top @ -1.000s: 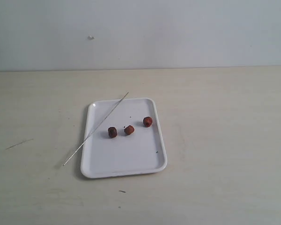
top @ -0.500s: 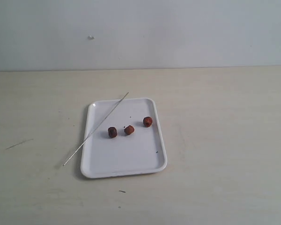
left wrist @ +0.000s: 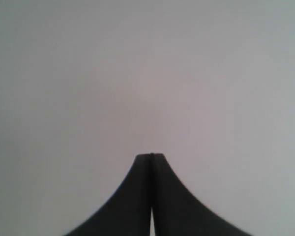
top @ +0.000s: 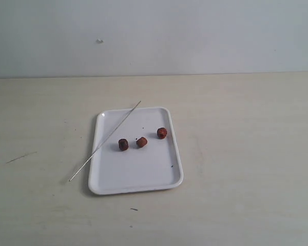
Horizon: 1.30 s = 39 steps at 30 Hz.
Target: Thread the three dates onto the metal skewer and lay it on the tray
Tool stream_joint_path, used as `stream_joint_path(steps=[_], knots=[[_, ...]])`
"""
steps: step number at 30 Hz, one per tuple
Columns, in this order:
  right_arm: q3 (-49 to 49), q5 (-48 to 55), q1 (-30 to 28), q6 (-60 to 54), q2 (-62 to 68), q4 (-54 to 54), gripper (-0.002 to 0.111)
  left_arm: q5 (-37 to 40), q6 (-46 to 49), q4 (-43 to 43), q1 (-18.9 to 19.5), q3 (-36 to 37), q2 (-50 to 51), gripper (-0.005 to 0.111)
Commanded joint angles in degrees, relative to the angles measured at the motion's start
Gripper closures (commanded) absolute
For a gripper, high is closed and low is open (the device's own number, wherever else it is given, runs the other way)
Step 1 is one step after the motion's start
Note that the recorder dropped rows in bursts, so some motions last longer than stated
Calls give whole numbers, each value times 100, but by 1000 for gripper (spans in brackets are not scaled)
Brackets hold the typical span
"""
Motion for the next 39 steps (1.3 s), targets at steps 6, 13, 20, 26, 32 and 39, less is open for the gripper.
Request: stream_joint_path(steps=[6,13,20,26,32,39], knots=[[29,-48,-25,-14,-25,-40,108,4579,1792,29,7,-3640,4462,107],[29,-48,-25,-14,-25,-40,108,7716,2115,116,-311,-5731,7088,107],[29,-48,-25,-14,-25,-40,108,8576,2387,1039,-1266,-6788,8638,107],[29,-48,-25,-14,-25,-40,108,8713,2815,1093,-1569,-7320,9485,107],[29,-48,-25,-14,-25,-40,108,8713,3184,688,-1592,-7657,9923,107],[29,-48,-25,-14,-25,-40,108,8713,3564,89,-1592,-7734,10249,107]])
